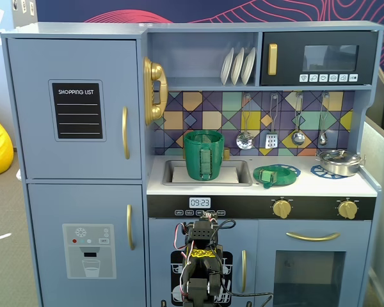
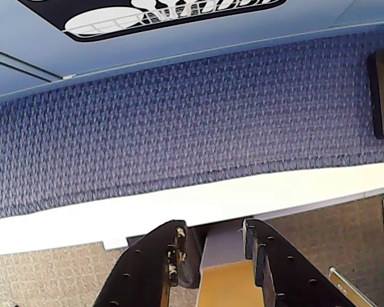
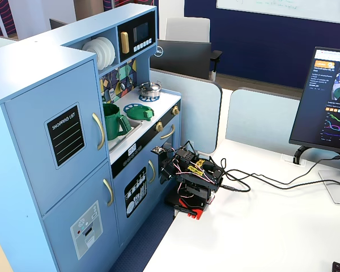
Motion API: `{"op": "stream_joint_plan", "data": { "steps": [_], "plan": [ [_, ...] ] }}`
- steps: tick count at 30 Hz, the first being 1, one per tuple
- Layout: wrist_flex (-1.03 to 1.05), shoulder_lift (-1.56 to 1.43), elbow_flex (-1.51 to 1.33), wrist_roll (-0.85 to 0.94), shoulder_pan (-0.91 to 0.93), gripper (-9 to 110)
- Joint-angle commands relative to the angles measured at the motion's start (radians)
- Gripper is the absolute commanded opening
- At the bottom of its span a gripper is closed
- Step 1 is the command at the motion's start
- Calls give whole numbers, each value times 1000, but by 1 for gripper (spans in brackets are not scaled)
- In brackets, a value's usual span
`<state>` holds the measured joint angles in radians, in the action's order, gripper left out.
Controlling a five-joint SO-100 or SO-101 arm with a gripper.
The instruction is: Pick up the lid from the counter and put it on the green recipient
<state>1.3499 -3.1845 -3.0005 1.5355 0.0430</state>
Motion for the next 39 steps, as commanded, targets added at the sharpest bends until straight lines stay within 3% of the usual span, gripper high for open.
{"op": "stream_joint_plan", "data": {
  "steps": [1,13,24,29,33,39],
  "plan": [
    [183,6,3,15,123,0],
    [138,6,14,11,110,0],
    [-403,299,534,81,453,6],
    [-831,368,572,60,595,34],
    [-1134,439,540,61,618,43],
    [-1287,546,549,89,581,43]
  ]
}}
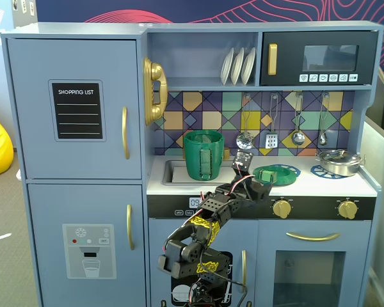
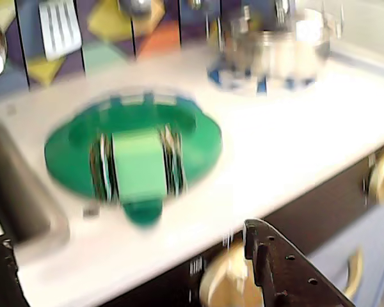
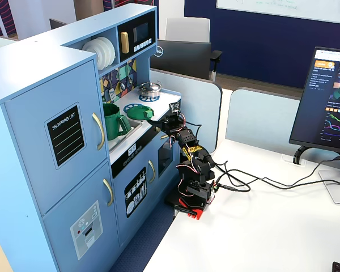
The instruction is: Pick up the lid from the counter and put it on the green recipient
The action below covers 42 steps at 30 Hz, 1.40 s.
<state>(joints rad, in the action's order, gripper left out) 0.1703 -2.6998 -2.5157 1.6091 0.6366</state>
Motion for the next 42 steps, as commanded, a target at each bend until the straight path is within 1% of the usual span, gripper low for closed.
{"op": "stream_joint_plan", "data": {
  "steps": [1,14,25,27,31,32,34,39,42],
  "plan": [
    [-120,84,75,21,-18,43],
    [-227,437,313,35,-43,40],
    [-241,644,483,35,-64,37],
    [-238,663,492,32,-72,33],
    [-225,699,525,51,-81,20],
    [-221,709,535,55,-86,16],
    [-221,724,551,63,-103,0],
    [-235,736,597,34,-121,0],
    [-202,726,666,38,-130,0]
  ]
}}
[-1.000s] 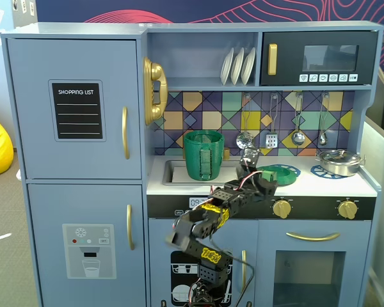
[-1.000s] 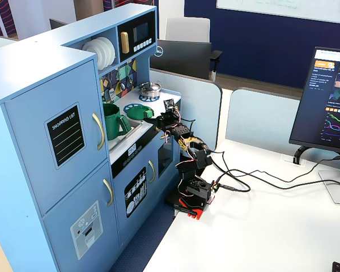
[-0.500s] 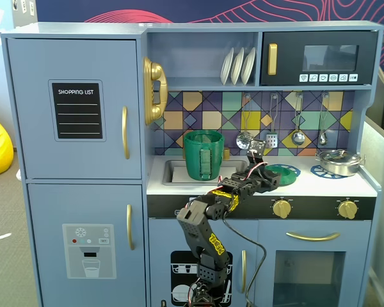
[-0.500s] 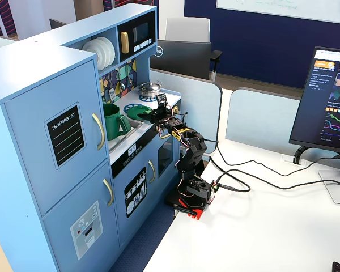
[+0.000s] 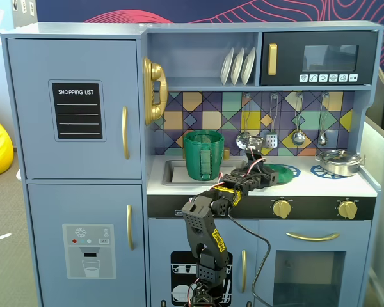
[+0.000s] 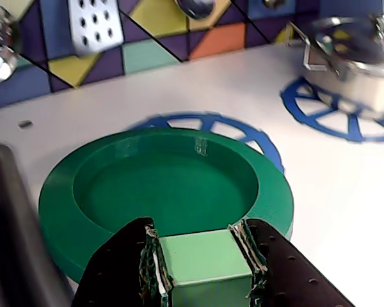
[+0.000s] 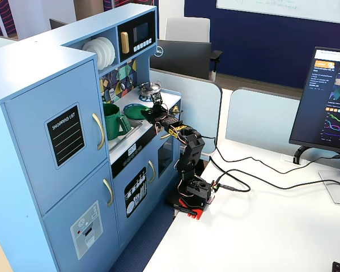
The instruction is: Pick up the lid from the counter and put it on the green recipient
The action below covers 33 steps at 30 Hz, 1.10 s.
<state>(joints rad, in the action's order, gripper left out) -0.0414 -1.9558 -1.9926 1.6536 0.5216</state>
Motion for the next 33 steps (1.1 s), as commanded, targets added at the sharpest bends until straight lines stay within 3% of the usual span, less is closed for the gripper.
{"op": "stream_joint_plan", "data": {
  "steps": [1,13,23,33],
  "plan": [
    [34,-25,175,-6,-20,0],
    [453,-133,588,-15,-152,0],
    [601,-130,798,34,-364,0],
    [603,-150,707,67,-497,0]
  ]
}}
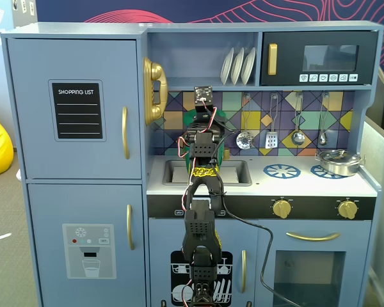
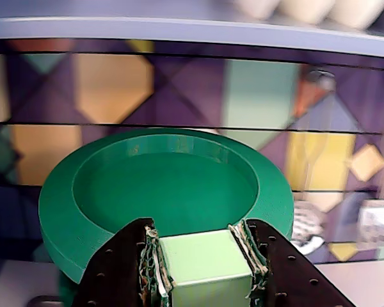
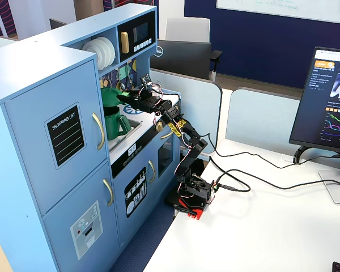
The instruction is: Pick up the lid from the counter and put it on the green recipient
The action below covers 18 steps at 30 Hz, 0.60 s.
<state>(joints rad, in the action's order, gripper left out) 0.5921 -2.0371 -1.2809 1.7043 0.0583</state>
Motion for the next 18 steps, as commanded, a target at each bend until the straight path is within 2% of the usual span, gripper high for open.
{"op": "stream_joint_plan", "data": {
  "steps": [1,18],
  "plan": [
    [-41,-71,-21,17,-37,0],
    [-117,28,-87,-3,-21,0]
  ]
}}
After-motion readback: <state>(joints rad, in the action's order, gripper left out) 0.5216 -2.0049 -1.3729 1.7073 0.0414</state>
